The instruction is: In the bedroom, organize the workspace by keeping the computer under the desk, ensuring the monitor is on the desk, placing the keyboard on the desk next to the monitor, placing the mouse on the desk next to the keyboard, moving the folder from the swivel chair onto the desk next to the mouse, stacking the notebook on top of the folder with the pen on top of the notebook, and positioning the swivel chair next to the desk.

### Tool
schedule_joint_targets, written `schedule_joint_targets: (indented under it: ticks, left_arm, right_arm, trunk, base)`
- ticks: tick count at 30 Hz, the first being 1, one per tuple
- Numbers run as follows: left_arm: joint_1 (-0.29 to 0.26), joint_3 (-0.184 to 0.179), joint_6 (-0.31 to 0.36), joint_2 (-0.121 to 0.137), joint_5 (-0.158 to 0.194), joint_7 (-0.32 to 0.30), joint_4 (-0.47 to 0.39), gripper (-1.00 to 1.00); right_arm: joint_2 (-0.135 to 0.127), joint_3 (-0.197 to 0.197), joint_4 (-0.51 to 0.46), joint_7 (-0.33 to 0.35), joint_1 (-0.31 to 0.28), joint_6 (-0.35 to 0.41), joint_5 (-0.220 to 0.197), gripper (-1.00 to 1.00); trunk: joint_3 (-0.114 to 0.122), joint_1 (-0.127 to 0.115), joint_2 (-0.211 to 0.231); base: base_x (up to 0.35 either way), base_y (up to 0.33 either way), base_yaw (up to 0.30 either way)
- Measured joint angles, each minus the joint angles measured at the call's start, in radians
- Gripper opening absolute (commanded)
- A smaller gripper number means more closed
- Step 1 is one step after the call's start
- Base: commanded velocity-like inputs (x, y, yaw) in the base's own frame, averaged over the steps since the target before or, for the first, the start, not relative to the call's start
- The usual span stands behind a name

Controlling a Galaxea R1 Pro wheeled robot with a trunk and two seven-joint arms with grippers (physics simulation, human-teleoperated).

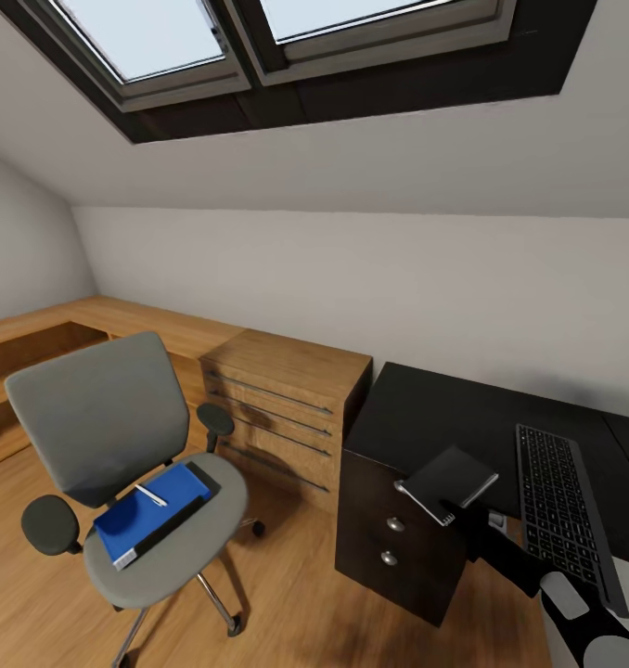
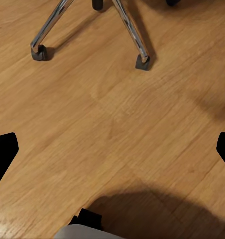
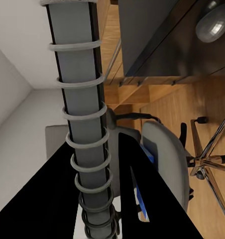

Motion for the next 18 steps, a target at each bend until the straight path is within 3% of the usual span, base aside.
schedule_joint_targets:
  ticks: [4,13,18]
  left_arm:
    - [0.000,-0.002,-0.006,-0.016,-0.002,-0.002,0.000,1.00]
    - [0.000,-0.001,-0.006,-0.019,-0.003,-0.001,0.000,1.00]
    - [0.000,-0.001,-0.006,-0.020,-0.004,-0.002,0.000,1.00]
  right_arm:
    - [0.013,0.002,-0.001,0.000,0.000,-0.009,0.005,-1.00]
    - [0.008,0.002,-0.001,0.000,0.000,-0.011,0.004,-1.00]
    - [0.005,0.001,0.000,0.000,0.000,-0.013,0.003,-1.00]
  trunk:
    - [0.000,0.000,0.000]
    - [0.000,0.000,0.000]
    - [0.000,0.000,0.000]
  base:
    - [0.000,0.000,0.000]
    - [0.003,0.006,0.000]
    - [0.118,0.127,0.000]
